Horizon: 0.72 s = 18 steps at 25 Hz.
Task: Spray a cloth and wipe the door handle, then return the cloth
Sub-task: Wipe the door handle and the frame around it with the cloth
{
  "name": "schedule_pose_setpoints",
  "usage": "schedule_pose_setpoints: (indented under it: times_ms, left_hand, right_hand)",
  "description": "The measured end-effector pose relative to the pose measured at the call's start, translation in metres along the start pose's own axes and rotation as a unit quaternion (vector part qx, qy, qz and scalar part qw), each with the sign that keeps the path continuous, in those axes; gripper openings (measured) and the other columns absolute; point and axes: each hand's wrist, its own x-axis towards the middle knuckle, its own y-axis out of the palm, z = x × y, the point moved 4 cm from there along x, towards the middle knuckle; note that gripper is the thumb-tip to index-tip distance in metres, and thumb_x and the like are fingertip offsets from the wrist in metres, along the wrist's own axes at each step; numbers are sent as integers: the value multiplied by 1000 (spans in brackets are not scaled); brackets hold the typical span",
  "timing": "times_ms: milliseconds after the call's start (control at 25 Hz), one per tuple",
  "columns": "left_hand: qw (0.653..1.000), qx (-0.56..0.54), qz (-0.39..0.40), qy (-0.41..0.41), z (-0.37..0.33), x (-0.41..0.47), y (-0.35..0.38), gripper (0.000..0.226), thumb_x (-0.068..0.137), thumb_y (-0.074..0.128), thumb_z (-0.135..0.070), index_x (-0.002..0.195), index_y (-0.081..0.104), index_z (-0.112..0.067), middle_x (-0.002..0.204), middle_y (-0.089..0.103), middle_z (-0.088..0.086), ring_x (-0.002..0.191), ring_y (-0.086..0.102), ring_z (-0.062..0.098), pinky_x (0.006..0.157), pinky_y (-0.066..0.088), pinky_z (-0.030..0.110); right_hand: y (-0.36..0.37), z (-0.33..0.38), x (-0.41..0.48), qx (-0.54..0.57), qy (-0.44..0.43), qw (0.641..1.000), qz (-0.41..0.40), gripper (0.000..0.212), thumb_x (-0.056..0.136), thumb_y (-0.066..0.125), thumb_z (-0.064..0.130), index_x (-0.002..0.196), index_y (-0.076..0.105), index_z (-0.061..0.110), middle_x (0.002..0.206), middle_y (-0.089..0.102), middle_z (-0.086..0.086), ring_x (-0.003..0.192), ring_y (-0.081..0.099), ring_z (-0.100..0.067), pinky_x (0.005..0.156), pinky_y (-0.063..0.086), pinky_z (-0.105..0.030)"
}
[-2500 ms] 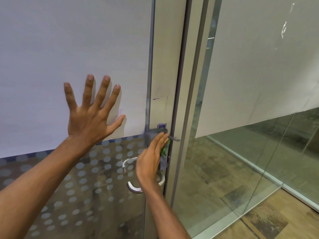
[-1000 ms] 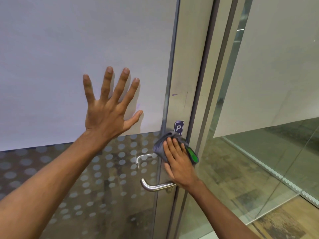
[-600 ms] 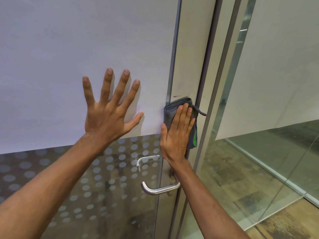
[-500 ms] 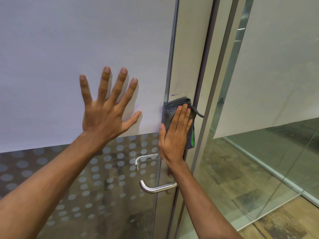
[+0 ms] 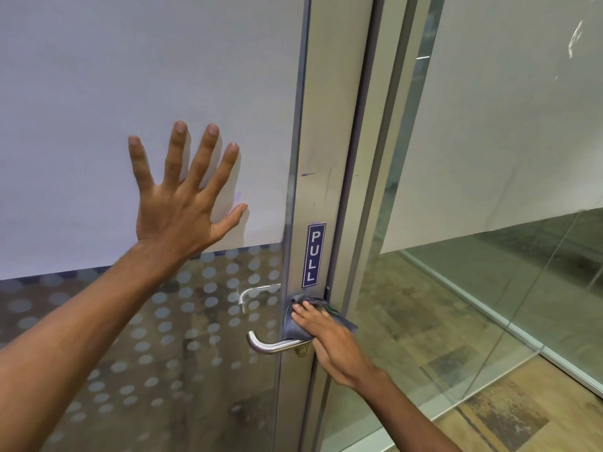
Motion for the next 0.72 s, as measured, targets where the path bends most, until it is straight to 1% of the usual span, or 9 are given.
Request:
schedule_pose_setpoints:
  times_ms: [120,200,280,360,480,560,600,680,720]
  left_hand:
    - [1000,-5,4,-2,1,1,1,88,96,29,-75,164,10,-23,169,10,10,151,16,43,108,14,78]
    - [1000,-4,6,-1,1,0,0,88,96,28,-76,165,9,-23,169,11,10,151,16,43,108,13,78]
    - [1000,-3,6,-1,0,1,0,88,96,29,-75,165,9,-23,169,12,10,151,17,43,108,12,77]
    - [1000,-4,6,-2,1,1,0,88,96,29,-75,165,10,-23,169,12,10,151,17,43,108,11,77]
    - [1000,2,2,-1,1,1,1,88,96,29,-75,164,11,-23,168,13,10,151,18,43,108,11,76]
    - [1000,4,2,-2,0,0,0,87,96,29,-75,164,12,-23,168,15,11,151,19,43,108,10,76]
    - [1000,5,3,-2,0,0,0,87,96,29,-75,164,13,-23,168,16,11,150,19,43,109,10,75]
    - [1000,7,4,-3,1,1,0,87,96,29,-75,164,14,-23,168,17,11,150,20,43,108,11,76]
    - [1000,8,4,-3,1,1,0,87,96,29,-76,164,14,-23,168,16,11,150,20,43,108,11,76]
  right_hand:
    - [2,4,-1,22,11,998,-59,54,81,48,20,134,53,21,144,51,4,136,40,-8,117,27,-30]
    - [4,2,-4,29,-6,994,-107,40,81,58,28,120,57,32,126,60,16,121,51,-3,104,37,-25]
    - [10,-2,-8,57,8,988,-145,28,89,55,40,116,58,37,120,58,24,119,49,3,96,35,-22]
    - [22,-1,-9,128,72,965,-218,25,93,45,45,110,62,38,121,58,22,123,47,-1,98,31,-25]
    - [45,14,-2,266,205,865,-373,22,94,47,28,96,69,26,116,61,8,118,54,-17,102,37,-33]
    - [52,25,4,332,279,784,-445,19,94,55,20,105,68,11,119,58,2,118,53,-22,102,37,-22]
    - [54,28,6,368,307,744,-465,20,92,61,16,111,62,9,121,56,-3,117,53,-22,99,38,-19]
    - [54,33,6,438,370,666,-477,28,90,63,10,116,53,14,117,57,-7,111,57,-24,89,41,-24]
    - [52,35,5,443,381,652,-484,25,92,59,8,115,53,17,113,60,-6,108,59,-26,86,41,-24]
